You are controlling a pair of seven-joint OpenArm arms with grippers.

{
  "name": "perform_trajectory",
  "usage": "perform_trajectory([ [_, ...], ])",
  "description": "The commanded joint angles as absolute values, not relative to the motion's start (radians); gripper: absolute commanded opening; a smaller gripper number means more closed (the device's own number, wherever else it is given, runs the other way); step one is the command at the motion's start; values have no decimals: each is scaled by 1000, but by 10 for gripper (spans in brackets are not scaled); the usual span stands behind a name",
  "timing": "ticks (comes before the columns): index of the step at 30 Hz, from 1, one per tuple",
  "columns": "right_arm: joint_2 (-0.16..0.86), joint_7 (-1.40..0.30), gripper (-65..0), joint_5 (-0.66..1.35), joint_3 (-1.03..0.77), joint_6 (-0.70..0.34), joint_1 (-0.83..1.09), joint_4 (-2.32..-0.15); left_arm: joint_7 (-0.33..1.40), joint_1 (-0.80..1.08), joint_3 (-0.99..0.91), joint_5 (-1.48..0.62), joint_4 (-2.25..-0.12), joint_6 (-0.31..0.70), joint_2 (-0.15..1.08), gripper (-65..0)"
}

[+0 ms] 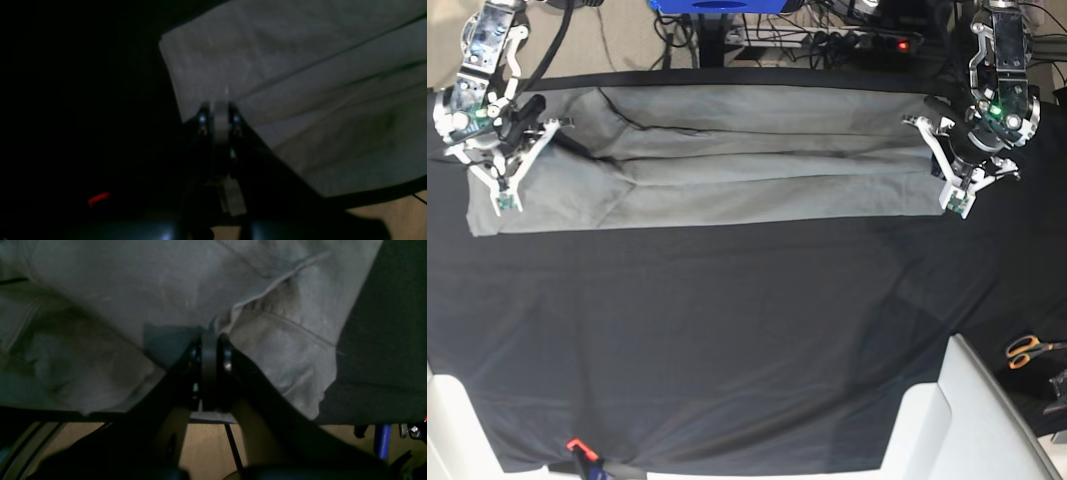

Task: Fold the T-shirt properly
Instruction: 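Drag the folded shirt with both grippers toward the robot's base, then open both grippers and release the folded shirt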

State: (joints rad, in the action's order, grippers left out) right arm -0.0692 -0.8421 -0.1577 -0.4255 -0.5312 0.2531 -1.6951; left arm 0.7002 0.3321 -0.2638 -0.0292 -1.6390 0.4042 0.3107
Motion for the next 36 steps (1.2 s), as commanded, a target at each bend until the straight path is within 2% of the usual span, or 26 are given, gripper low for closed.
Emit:
perform_trajectory([
  [1,-64,-834,-650,-154,-427,-529,249,-1712,688,328,-269,-24,-1653,400,326,-650],
  [5,-68,-834,-647,-154,-429,-529,257,-1719,688,328,-269,-24,-1652,400,326,-650],
  [7,-70,-834,-612,-154,-430,-527,260,-1730,688,328,-269,-24,-1656,400,326,-650],
  [12,-94,-860,-386,-148,-516,-475,251,-1745,688,329,-271,-24,-1661,400,326,-650],
  [15,-94,-862,-287,-148,-541,-475,242,-1745,690,357,-274,-24,-1685,400,326,-647],
  [18,-94,-862,-243,-148,-561,-473,239,-1745,690,375,-277,-24,-1728,400,326,-492],
  [21,-94,-862,-240,-148,-564,-473,232,-1745,693,384,-278,-25,-1770,400,326,-334],
  [25,-94,-862,-239,-148,-564,-478,232,-1759,693,386,-280,-25,-1778,400,328,-158],
  [27,-96,-862,-239,-148,-564,-478,237,-1782,693,387,-285,-25,-1791,400,328,-92],
  [29,-96,-860,-239,-148,-564,-478,239,-1805,693,390,-346,-41,-1830,400,317,-58],
  [33,-94,-852,-242,-147,-575,-479,251,-1851,693,414,-549,-197,-1862,409,285,-48],
  [34,-97,-835,-242,-145,-591,-479,257,-1865,693,420,-593,-268,-1848,429,288,-48],
  [36,-99,-783,-242,-101,-624,-479,269,-1880,693,437,-668,-441,-1767,535,318,-46],
])
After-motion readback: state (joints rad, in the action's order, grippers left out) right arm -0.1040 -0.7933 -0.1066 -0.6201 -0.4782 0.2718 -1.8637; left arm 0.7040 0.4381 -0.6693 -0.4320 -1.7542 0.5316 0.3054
